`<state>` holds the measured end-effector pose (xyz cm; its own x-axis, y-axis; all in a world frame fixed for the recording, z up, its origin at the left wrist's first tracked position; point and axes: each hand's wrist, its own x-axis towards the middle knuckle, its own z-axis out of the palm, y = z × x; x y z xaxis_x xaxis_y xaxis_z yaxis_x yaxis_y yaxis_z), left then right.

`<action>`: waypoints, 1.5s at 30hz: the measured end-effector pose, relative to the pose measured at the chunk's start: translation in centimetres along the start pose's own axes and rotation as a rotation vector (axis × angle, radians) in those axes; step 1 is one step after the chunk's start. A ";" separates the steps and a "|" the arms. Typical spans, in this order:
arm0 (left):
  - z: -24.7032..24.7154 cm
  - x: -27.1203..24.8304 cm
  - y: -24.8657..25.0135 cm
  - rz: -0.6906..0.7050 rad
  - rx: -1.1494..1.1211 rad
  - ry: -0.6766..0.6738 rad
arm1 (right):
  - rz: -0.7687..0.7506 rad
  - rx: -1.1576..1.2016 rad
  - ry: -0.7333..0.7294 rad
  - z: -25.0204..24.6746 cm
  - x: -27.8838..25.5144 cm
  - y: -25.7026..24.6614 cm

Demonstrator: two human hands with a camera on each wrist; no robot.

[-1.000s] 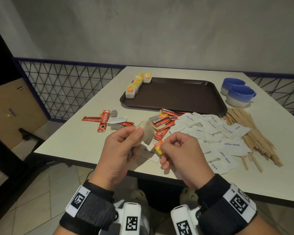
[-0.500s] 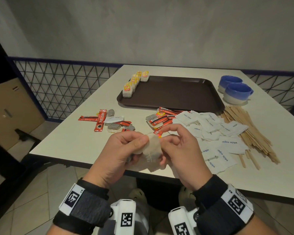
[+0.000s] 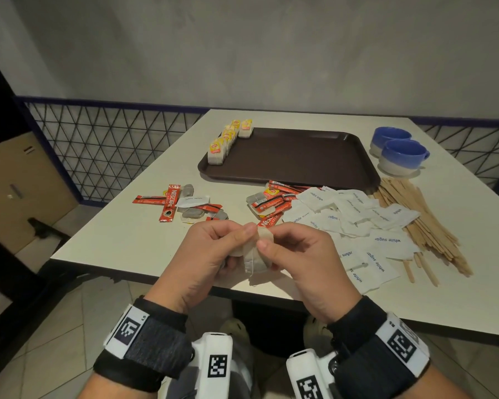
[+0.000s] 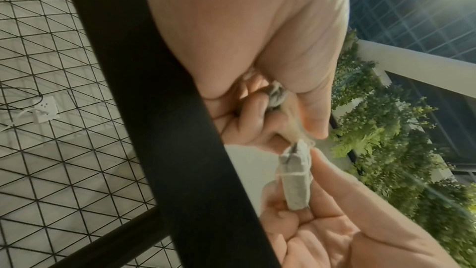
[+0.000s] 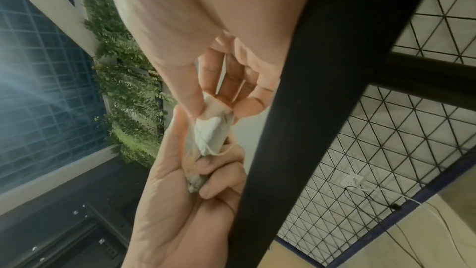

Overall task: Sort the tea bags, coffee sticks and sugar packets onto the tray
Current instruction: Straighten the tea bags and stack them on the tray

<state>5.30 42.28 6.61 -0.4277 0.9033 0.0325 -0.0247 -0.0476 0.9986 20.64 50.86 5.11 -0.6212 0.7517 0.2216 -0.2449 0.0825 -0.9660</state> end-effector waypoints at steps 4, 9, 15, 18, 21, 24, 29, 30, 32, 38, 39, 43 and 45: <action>0.3 0.0 0.1 -0.025 -0.072 0.066 | 0.063 0.176 0.099 -0.2 0.3 0.1; 0.9 -0.2 0.5 -0.065 -0.014 0.069 | 0.127 0.352 0.142 -0.7 0.8 0.1; 1.1 -0.5 0.7 0.002 0.111 0.002 | 0.079 0.230 0.147 -0.3 0.5 0.1; 1.0 -0.5 0.5 0.039 0.146 -0.002 | 0.047 0.144 0.142 -0.1 0.3 0.1; 0.9 -0.5 0.3 0.046 0.142 0.008 | 0.054 0.162 0.179 0.1 0.3 -0.1; 0.7 -0.4 0.2 0.032 0.121 0.008 | 0.097 0.257 0.247 -0.1 0.6 -0.2; 0.4 -0.6 0.2 0.025 0.131 -0.060 | 0.160 0.336 0.335 -0.6 1.1 -0.4; 0.4 -0.6 0.2 0.026 0.134 -0.063 | 0.160 0.340 0.330 -0.6 1.1 -0.4; 0.3 -0.6 0.1 0.031 0.124 -0.058 | 0.161 0.340 0.312 -0.6 1.1 -0.4; 0.3 -0.3 -0.3 0.035 -0.038 0.063 | 0.171 0.274 0.242 -0.6 0.9 -0.6; 0.3 -0.2 -0.3 0.037 -0.072 0.088 | 0.174 0.225 0.222 -0.5 0.8 -0.6; 0.1 0.2 -0.5 0.037 -0.192 0.173 | 0.158 0.088 0.142 0.1 0.4 -0.4; 0.1 0.3 -0.5 0.030 -0.222 0.200 | 0.154 0.038 0.117 0.3 0.3 -0.4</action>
<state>5.30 42.57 6.14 -0.6001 0.7993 0.0307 -0.1968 -0.1847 0.9629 20.33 50.88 5.58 -0.5632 0.8247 0.0521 -0.1824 -0.0626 -0.9812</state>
